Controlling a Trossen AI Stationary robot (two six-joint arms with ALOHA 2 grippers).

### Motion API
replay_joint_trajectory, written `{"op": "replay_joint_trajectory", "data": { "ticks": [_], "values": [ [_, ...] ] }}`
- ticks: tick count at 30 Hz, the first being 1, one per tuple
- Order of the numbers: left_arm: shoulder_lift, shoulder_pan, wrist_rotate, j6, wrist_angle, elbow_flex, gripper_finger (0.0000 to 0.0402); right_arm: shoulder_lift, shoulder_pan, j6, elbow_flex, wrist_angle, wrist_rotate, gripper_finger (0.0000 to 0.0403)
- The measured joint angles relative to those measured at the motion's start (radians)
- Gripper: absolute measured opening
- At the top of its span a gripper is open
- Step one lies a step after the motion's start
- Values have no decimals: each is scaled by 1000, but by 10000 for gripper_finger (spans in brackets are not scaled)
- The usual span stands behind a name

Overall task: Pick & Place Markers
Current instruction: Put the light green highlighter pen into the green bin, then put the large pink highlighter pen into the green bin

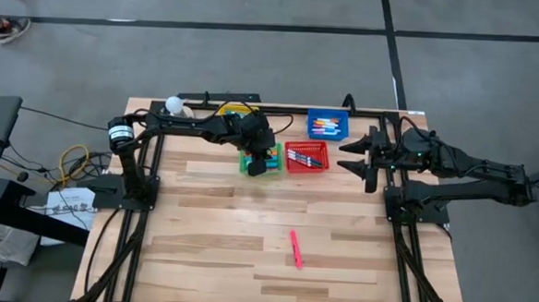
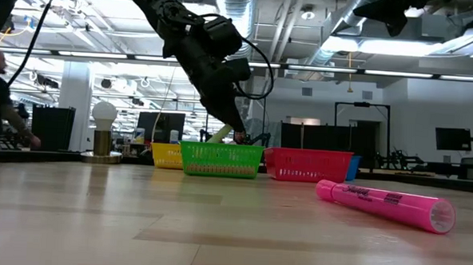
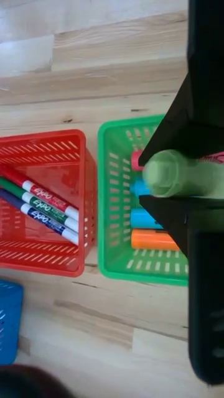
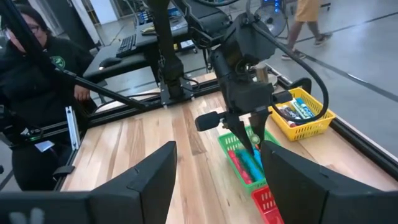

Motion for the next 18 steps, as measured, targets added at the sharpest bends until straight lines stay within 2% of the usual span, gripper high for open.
{"op": "replay_joint_trajectory", "data": {
  "ticks": [18],
  "values": [
    [1, -9, 0, -2, 13, 0, 126, 0, 0, 5, 0, -1, -1, 221]
  ]
}}
